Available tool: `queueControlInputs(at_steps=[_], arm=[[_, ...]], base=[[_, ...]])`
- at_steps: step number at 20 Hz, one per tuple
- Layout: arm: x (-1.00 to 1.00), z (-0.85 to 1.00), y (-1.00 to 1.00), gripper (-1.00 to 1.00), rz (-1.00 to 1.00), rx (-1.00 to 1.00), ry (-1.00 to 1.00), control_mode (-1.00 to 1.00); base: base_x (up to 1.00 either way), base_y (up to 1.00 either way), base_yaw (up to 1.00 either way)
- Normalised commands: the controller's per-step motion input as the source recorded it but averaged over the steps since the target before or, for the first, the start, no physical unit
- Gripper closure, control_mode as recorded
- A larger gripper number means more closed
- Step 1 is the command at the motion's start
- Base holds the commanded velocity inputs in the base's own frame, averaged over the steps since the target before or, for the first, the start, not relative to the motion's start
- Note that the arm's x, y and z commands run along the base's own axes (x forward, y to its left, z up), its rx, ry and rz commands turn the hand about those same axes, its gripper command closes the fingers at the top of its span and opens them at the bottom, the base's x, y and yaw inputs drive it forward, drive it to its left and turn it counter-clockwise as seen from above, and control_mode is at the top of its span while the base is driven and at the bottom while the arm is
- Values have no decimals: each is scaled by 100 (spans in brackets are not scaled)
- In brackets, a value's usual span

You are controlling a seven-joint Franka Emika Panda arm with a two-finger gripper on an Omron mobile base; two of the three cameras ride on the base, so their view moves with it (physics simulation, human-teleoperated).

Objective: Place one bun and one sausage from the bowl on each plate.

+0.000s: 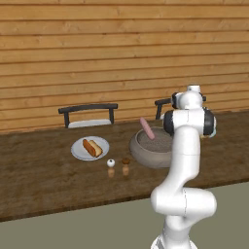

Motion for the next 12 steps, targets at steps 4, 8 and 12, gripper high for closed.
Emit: queueControlInputs(at_steps=[4,8,12], arm=[[12,-9,-3,100,0,0,0,-100],[10,-2,-7,-100,0,0,0,-100],[4,-3,0,-100,0,0,0,-100]], base=[[0,0,0],[0,0,0],[0,0,0]])
